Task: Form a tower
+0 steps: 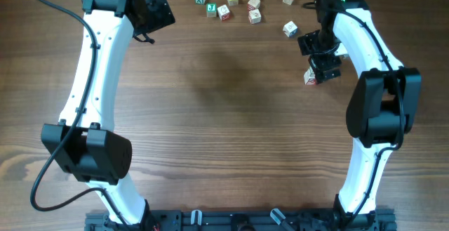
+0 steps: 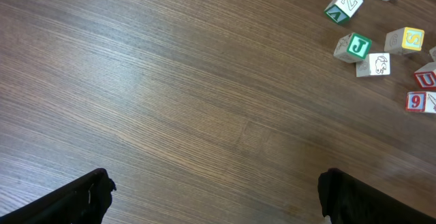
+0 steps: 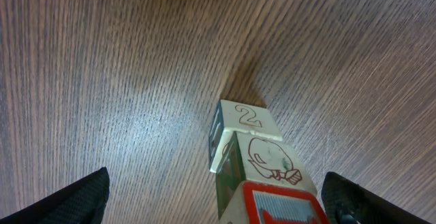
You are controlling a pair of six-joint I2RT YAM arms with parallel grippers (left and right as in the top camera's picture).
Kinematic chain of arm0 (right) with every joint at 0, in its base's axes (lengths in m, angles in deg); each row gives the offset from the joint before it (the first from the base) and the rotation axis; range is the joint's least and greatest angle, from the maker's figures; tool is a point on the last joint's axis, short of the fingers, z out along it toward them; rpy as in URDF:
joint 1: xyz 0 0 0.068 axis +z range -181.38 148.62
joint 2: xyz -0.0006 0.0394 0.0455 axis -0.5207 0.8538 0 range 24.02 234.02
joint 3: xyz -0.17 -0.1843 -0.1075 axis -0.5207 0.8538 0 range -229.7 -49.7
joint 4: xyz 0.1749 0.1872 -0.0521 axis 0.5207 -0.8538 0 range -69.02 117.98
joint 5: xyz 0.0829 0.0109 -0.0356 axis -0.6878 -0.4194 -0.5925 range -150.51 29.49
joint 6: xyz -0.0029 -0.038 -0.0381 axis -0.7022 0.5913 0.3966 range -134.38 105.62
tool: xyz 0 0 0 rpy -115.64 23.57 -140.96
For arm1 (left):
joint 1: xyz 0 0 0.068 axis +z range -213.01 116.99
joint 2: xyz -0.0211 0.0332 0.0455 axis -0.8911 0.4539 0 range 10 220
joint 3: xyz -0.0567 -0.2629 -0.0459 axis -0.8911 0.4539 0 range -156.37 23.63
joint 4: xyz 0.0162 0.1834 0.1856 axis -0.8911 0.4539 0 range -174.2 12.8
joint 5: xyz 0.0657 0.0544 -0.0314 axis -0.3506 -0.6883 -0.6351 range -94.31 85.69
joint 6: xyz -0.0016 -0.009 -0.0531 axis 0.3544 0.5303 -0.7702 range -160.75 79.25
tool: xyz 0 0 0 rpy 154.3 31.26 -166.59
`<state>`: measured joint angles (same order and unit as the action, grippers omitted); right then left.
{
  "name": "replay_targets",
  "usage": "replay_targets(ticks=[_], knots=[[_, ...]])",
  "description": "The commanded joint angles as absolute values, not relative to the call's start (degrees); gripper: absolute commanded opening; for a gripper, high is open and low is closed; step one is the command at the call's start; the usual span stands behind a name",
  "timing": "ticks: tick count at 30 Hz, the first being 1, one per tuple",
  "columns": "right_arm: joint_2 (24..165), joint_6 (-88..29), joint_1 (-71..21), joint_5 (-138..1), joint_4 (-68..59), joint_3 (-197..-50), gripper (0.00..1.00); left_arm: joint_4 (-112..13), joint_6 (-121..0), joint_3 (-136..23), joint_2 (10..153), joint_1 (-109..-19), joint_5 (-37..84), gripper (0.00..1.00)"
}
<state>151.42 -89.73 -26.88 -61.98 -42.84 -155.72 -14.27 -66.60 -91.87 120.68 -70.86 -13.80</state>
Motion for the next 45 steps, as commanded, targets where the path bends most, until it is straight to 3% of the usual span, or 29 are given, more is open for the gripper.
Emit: replay_targets(ticks=[1, 13, 17, 38, 45], knots=[[151.44, -89.07, -26.19, -62.49, -43.02, -154.98, 1.00, -14.27, -66.73, -91.79, 119.25, -70.75, -13.54, 1.00], [151.44, -89.10, -26.32, -63.60, -44.44, -154.96, 1.00, -14.29, -66.73, -91.79, 119.25, -70.75, -13.54, 1.00], [151.50, -83.19, -26.29, -63.10, -44.50, -154.93, 1.00, -14.29, -66.73, -91.79, 119.23, -70.75, -13.54, 1.00], [151.66, -89.56, -26.36, -63.56, -36.90, -149.64, 1.00, -14.29, -66.73, -91.79, 119.25, -70.75, -13.54, 1.00], [151.66, -89.49, -26.36, -62.92, -36.29, -149.36, 0.85, -14.29, -66.73, -91.79, 119.23, -70.75, -13.54, 1.00]])
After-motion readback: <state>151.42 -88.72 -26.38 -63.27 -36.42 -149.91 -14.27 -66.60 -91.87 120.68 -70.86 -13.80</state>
